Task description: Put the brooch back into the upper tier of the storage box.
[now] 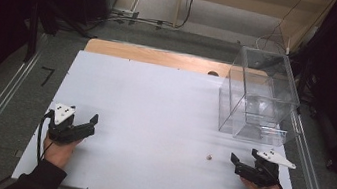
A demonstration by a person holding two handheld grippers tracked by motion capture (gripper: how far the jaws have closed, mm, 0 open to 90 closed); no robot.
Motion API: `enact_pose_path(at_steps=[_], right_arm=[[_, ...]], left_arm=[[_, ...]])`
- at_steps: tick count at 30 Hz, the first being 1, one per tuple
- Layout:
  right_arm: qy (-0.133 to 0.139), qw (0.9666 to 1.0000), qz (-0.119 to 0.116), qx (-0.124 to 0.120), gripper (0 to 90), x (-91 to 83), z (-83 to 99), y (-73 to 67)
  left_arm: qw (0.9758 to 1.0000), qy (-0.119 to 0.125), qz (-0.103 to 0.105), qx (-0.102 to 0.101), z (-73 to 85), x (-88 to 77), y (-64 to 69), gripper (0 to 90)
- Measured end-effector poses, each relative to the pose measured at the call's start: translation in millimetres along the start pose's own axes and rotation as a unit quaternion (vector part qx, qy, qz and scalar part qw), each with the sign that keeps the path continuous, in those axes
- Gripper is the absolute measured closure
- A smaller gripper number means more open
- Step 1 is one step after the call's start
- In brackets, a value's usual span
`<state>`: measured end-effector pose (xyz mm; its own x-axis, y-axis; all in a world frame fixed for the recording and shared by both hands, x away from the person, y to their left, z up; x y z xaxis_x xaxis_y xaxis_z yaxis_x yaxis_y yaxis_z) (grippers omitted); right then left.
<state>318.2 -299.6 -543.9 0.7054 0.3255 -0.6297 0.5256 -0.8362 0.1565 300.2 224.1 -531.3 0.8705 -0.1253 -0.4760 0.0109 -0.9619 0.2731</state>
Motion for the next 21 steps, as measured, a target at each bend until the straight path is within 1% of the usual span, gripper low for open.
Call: enact_pose_path(at_steps=[12,21], right_arm=[[-0.004,0.9999,-0.009,-0.005,15.6,3.8,-1.4,-6.0],[-0.002,0.9998,-0.016,-0.01,16.7,5.7,-2.5,-10.1]], left_arm=[[1.0,0.0,0.0,0.0,0.0,0.1,0.0,17.4],[1.0,0.0,0.0,0.0,-0.1,-0.1,0.0,17.4]])
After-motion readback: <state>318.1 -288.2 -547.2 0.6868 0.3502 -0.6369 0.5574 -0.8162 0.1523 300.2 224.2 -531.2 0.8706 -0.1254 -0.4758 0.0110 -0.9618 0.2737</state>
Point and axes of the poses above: each handheld gripper's, and its own axes: x roughly forward along the jaws, z roughly out of its underside, y roughly to its right, the point moved 7 cm from there along x, roughly forward along the jaws, and after that the axes turned 14 degrees about -x, right-handed, at the moved point
